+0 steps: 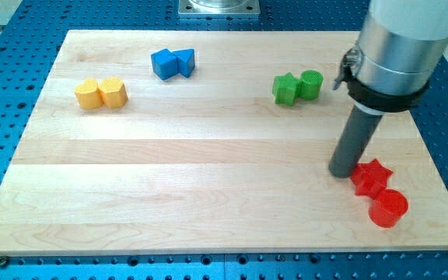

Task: Separate the green star from green circle

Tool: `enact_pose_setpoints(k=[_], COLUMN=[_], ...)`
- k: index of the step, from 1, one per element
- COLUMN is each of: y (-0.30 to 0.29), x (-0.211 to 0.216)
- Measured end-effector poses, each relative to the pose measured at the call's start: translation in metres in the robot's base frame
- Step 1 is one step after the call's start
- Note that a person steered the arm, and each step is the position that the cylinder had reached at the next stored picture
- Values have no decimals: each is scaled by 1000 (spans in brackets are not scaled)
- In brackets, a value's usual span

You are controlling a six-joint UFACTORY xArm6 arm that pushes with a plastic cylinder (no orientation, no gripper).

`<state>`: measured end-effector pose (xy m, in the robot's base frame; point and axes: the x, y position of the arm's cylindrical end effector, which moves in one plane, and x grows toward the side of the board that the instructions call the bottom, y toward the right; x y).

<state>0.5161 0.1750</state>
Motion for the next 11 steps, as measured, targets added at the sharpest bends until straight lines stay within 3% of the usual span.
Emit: enact_pose_setpoints(k=[2, 3, 4, 5, 7, 8, 10, 11], y=[-5, -63, -123, -133, -111, -86, -76, -88], x=[-8, -34, -77, -136, -194, -186, -120, -130])
